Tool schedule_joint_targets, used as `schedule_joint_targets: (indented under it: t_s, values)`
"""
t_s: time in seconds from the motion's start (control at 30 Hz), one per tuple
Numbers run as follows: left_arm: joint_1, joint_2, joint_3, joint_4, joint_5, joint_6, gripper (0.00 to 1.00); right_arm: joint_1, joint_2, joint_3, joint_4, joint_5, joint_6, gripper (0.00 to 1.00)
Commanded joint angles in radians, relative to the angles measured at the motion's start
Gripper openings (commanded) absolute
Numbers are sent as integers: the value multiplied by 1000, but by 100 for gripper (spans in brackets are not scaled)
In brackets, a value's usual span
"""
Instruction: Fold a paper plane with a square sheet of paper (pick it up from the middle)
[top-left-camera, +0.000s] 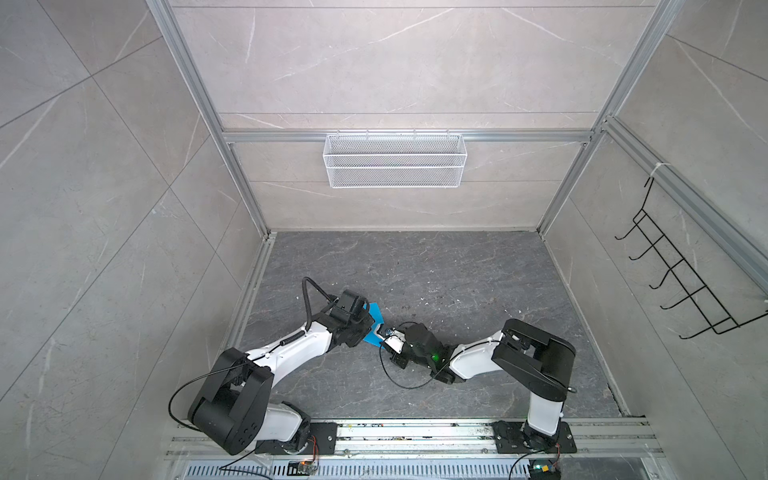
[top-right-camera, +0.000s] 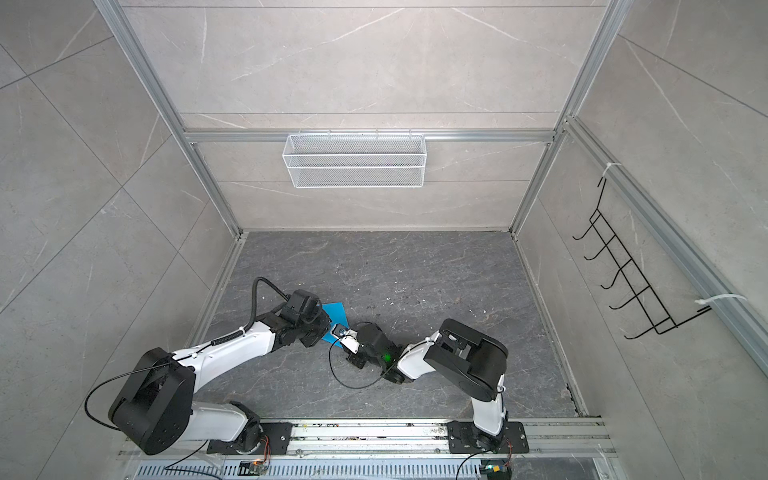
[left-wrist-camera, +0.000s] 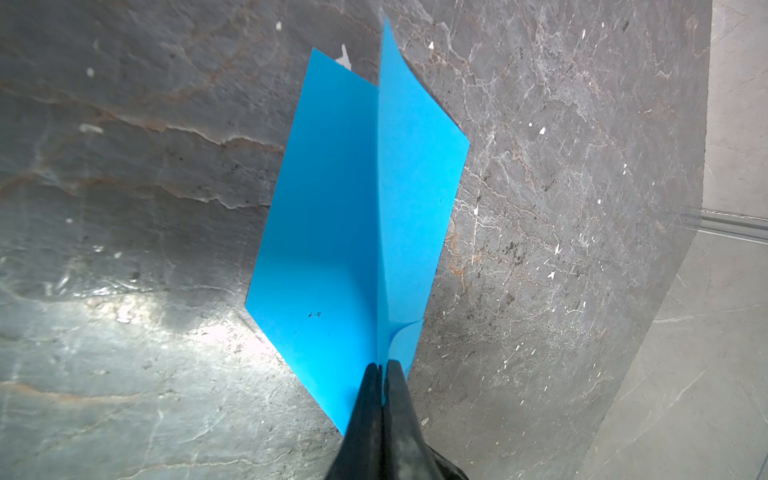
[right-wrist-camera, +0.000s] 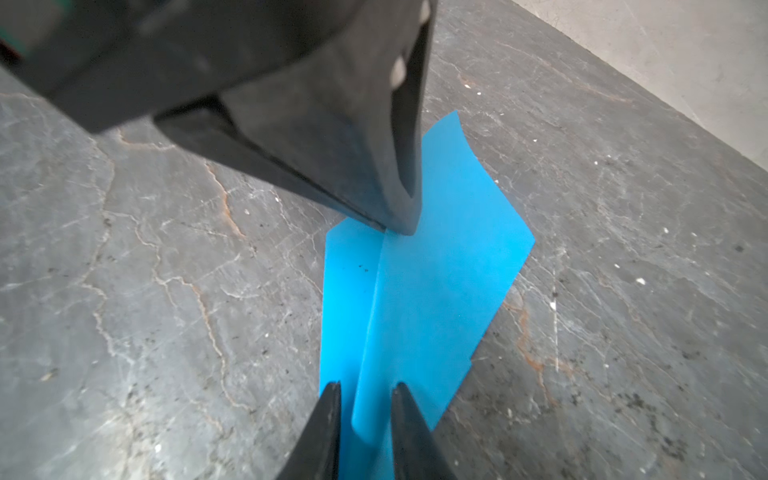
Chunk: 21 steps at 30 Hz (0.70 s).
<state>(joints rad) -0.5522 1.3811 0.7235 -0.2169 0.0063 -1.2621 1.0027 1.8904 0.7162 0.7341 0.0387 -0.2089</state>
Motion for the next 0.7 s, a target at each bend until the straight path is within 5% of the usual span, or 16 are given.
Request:
schedule_joint_targets:
  t_s: [0.0, 0.13, 0.4, 0.67]
  values:
    - [-3, -5, 35, -27, 11, -19, 2, 10, 22, 20, -8, 43, -25, 18]
    - [22, -31, 31, -58, 13, -14, 13, 12, 8, -4, 7, 41, -38, 9]
    - [171, -161, 16, -157, 70, 110, 49, 11, -23, -28, -2, -13, -4, 3]
    - [187, -310, -85, -93, 108, 157, 58, -5, -37, 7, -81, -108, 108, 1]
